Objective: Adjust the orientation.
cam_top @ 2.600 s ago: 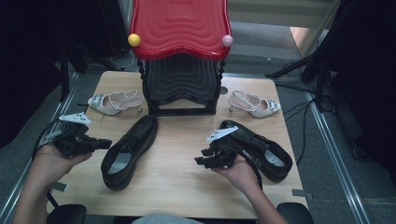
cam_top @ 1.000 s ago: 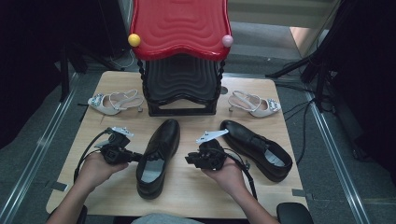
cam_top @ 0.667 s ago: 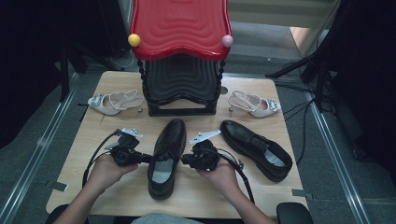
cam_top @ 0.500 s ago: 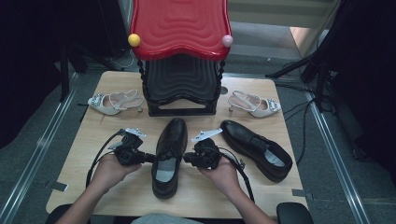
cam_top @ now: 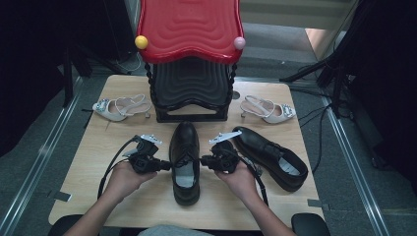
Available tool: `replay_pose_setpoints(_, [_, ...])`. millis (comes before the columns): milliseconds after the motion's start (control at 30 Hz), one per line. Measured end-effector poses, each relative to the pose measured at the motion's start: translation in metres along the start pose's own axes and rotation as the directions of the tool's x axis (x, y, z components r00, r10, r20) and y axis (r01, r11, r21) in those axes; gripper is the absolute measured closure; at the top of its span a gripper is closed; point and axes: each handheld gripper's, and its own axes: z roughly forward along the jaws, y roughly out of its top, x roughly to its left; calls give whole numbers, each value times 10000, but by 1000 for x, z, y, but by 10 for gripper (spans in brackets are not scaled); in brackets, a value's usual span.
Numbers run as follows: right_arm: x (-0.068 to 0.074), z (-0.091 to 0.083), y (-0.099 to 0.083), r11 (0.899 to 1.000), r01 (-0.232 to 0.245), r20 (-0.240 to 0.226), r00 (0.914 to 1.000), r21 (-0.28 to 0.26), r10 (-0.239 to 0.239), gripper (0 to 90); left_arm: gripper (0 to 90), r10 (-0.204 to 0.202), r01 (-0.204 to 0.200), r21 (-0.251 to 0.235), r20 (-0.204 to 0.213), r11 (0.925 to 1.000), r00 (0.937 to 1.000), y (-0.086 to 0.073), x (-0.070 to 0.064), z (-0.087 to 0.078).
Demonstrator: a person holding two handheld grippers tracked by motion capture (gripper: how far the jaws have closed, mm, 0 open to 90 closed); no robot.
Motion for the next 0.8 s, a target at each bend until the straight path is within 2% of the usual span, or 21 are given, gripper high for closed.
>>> replay_pose_setpoints(100, [-2,-3,1,9999,-47,71,10000,94,46,757,742,-97,96,-156,-57,9998,9999,-2,5,-6])
replay_pose_setpoints(133, [-1,-9,2,9999,-166,-32,9999,27,167,734,686,-113,109,-328,-113,9994,9999,-2,7,-10])
replay_pose_setpoints(167, [-1,-9,2,9999,-166,-32,9999,27,167,734,686,-91,84,-469,-143,9989,9999,-1,8,-15])
replay_pose_setpoints(233, [0,-15,4,9994,-322,-69,9995,110,323,686,601,-162,160,-423,-39,9990,9999,3,12,-22])
replay_pose_setpoints(267, [2,-21,5,9983,-562,-131,9983,140,564,650,561,-116,114,-414,-45,9991,9999,5,12,-26])
replay_pose_setpoints(333, [2,-26,6,9973,-724,-132,9973,121,726,626,545,161,-167,-401,-159,9991,9997,9,12,-34])
replay_pose_setpoints(400, [4,-33,8,9942,-1036,-303,9941,292,1045,594,492,218,-224,-434,-159,9988,9996,15,14,-42])
replay_pose_setpoints(533, [11,-45,12,9884,-1396,-248,9897,591,1413,562,470,395,-408,-764,-177,9962,9991,31,15,-55])
replay_pose_setpoints(633, [16,-47,16,9771,-1897,-443,9799,964,1946,524,449,686,-696,-753,-159,9947,9975,46,13,-65])
replay_pose_setpoints(667, [17,-46,18,9732,-2007,-466,9772,1120,2069,524,449,793,-807,-998,-182,9917,9967,50,11,-69])
replay_pose_setpoints(733, [21,-44,20,9721,-1939,-342,9792,1323,2000,545,447,856,-853,-1257,-35,9884,9963,59,9,-77])
replay_pose_setpoints(800, [24,-40,22,9726,-1741,-350,9828,1543,1815,561,438,985,-999,-1195,-179,9878,9950,67,6,-84])
